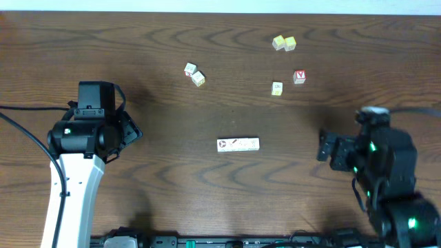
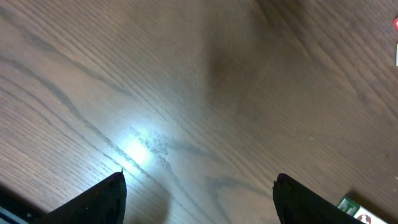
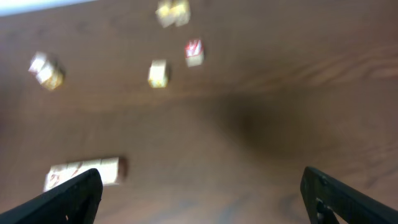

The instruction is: Lift 4 blocks

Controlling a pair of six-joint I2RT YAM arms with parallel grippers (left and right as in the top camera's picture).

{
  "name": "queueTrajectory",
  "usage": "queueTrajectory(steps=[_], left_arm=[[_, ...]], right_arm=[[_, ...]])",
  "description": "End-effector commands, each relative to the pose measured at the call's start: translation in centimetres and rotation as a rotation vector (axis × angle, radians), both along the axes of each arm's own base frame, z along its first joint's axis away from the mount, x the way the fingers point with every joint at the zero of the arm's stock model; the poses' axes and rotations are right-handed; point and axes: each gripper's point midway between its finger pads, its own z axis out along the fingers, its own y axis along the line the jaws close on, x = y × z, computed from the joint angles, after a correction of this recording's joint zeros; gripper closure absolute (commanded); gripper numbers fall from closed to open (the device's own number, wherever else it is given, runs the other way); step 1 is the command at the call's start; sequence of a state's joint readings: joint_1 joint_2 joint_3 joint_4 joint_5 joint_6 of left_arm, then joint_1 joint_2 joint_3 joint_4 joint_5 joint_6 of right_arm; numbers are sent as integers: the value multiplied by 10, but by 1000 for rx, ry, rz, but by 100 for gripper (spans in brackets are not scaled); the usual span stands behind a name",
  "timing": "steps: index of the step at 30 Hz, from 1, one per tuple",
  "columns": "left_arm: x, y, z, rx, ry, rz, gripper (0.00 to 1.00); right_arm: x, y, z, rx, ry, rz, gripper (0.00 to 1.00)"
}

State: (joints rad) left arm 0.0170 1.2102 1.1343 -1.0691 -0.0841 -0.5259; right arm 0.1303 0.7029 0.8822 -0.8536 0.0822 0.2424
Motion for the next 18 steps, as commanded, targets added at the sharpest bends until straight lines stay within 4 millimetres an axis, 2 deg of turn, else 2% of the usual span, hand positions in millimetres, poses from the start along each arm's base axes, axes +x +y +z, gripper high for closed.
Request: queueTrajectory(steps=[1,4,8,18], left_arm=[[2,3,5,10,-10,7,24],[2,3,5,10,-10,7,24],[2,3,5,10,-10,7,24],[2,3,5,10,-10,7,24]], right_arm=[[-7,-19,-16,-49,-120,-41,1],[-6,-26,-28,-77,-308,-55,1],[-2,-33,-41,-76,-455,-91,1],[3,-35,-55,-68,-648,-107,1]])
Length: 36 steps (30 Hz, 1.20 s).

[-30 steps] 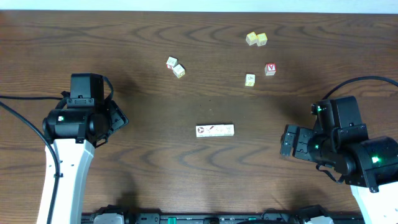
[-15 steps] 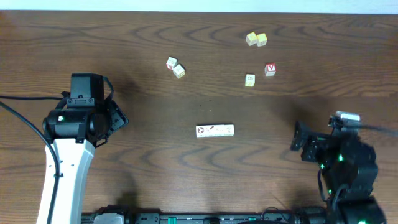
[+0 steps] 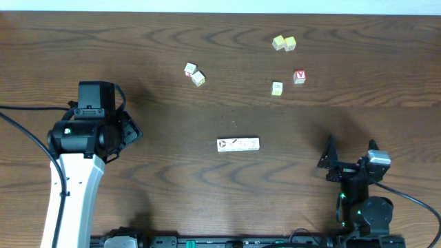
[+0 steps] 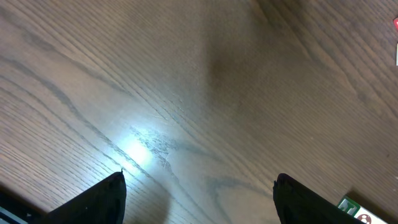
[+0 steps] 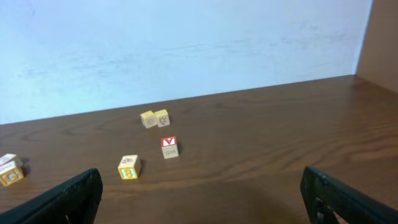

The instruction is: Lift 4 blocks

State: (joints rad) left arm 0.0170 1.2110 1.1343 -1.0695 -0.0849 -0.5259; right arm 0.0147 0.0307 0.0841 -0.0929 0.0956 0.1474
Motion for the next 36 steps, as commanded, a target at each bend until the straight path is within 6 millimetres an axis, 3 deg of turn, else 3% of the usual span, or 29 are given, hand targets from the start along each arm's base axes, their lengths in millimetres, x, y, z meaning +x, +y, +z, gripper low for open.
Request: queueTrajectory(steps=[1,5,36], left_arm=[[2,3,5,9,-11,7,24],[2,3,5,9,-11,7,24],[2,3,5,9,-10,7,23]], right_arm=[[2,-6,-12,-3,-12,-27,1],[2,-13,-26,5,27,-56,1],[2,-10,-27,-50,33,-34,1]])
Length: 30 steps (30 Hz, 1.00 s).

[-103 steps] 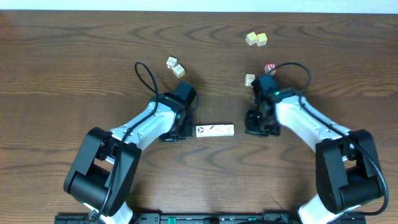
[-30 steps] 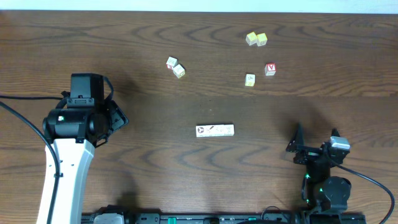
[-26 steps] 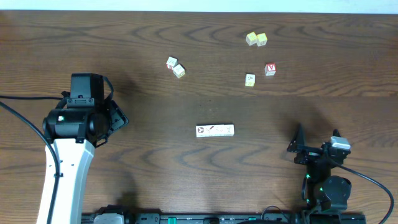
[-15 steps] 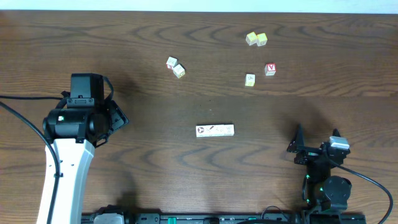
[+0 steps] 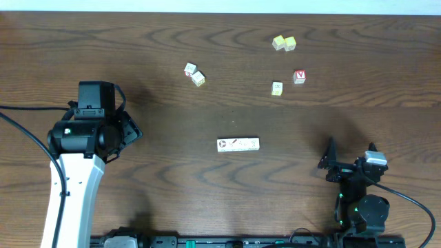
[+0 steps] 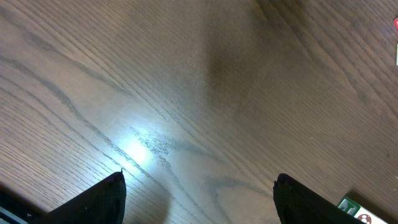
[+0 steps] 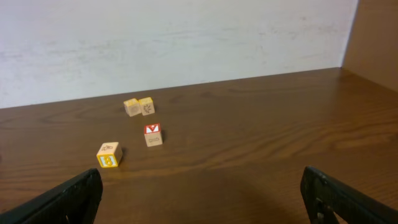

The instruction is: Lift 4 blocks

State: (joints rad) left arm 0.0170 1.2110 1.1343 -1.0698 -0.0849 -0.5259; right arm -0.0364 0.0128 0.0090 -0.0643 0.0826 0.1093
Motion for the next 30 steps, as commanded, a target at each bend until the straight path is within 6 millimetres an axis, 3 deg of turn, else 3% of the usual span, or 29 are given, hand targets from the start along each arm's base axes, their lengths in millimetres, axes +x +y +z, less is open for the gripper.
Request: queueTrajectory(steps=[1,8,11,14,19,22,30], left_arm=[[2,3,5,10,-11,7,24],[-7,-2,4,-12,-39,-11,23],[-16,-2,-2,34,-102,-116,23],[-21,-3,-7,91,-266,-205,23],[-36,-18,2,175,-603,-381,24],[-46,-19,7,205,-736,-376,23],[-34,-19,15,263,-998,-355,23]], right_arm=[[0,0,-1,-13,1,2,1],[0,0,-1,-13,1,2,1],[0,0,-1,-13,1,2,1],[0,0,-1,-13,1,2,1],[0,0,-1,-13,1,2,1],[0,0,-1,-13,1,2,1],[0,0,-1,-13,1,2,1]])
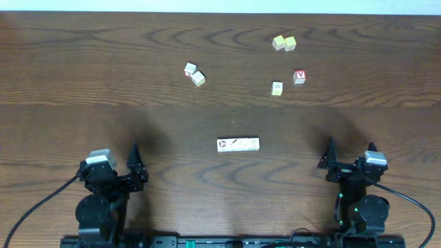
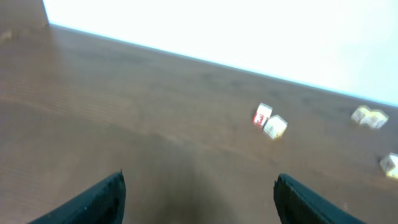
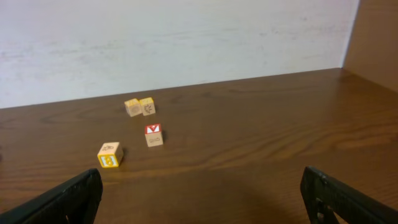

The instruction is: Lift 4 blocks

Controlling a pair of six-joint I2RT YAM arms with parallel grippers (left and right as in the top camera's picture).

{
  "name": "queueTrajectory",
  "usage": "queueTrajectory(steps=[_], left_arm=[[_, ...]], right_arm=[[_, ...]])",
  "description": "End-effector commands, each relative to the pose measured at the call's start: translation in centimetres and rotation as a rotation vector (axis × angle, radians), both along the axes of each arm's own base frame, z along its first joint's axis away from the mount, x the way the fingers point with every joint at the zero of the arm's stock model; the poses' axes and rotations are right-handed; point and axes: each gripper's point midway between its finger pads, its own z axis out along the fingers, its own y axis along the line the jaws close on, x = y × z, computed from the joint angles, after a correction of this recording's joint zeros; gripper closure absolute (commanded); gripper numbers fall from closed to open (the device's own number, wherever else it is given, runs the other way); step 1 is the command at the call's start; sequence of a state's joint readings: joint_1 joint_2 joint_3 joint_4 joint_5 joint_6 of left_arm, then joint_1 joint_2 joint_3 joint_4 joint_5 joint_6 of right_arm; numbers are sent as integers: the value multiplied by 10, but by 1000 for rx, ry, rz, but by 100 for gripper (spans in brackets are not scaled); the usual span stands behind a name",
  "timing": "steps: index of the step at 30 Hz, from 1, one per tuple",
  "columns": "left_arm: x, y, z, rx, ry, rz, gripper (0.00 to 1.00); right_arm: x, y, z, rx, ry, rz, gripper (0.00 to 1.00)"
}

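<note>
Small wooden blocks lie at the back of the table: a pair (image 1: 194, 74) left of centre, a yellow pair (image 1: 284, 43) at the far right, a yellow-faced block (image 1: 277, 88) and a red-faced block (image 1: 299, 76). A longer pale bar of blocks (image 1: 238, 145) lies mid-table. My left gripper (image 1: 114, 160) sits low at the front left, open and holding nothing. At the front right my right gripper (image 1: 350, 156) is the same, open and bare. The left wrist view shows the left pair (image 2: 268, 122) far ahead of the left gripper (image 2: 199, 200). Ahead of the right gripper (image 3: 200, 196) lie the yellow-faced block (image 3: 109, 154) and the red-faced one (image 3: 153, 134).
A pale wall (image 3: 186, 43) stands behind the table's back edge. A brown side panel (image 3: 379, 37) rises at the far right. Dark wood table (image 1: 138, 117) lies between both grippers and the blocks.
My left arm was raised over the left middle of the table, looking down at bare wood. It now sits folded low at the front left, looking across at the blocks. The right arm is unchanged.
Both arms stood out over the table with open grippers. By the second moment the right arm was folded low at the front right and stayed there. Now the left arm is low at the front left too. No block has moved.
</note>
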State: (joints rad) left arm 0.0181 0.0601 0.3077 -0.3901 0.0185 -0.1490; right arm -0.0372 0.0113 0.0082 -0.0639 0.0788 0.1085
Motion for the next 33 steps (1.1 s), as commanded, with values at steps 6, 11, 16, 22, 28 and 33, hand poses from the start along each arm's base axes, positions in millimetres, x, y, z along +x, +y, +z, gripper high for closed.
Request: queueTrajectory(steps=[6,11,16,22,28,33], left_arm=[[22,0,-4,28,-199,-7,23],[28,0,-4,22,-282,-6,23],[28,0,-16,22,-231,-7,23],[25,-1,-55,21,-74,-16,23],[25,-3,-55,34,-73,-27,23],[25,-3,-55,115,-69,-43,23]], right_arm=[[0,-1,-1,-12,2,-1,1],[0,-1,-1,-12,2,-1,1],[0,-1,-1,-12,2,-1,1],[0,0,-1,-12,2,-1,1],[0,-1,-1,-12,2,-1,1],[0,-1,-1,-12,2,-1,1]])
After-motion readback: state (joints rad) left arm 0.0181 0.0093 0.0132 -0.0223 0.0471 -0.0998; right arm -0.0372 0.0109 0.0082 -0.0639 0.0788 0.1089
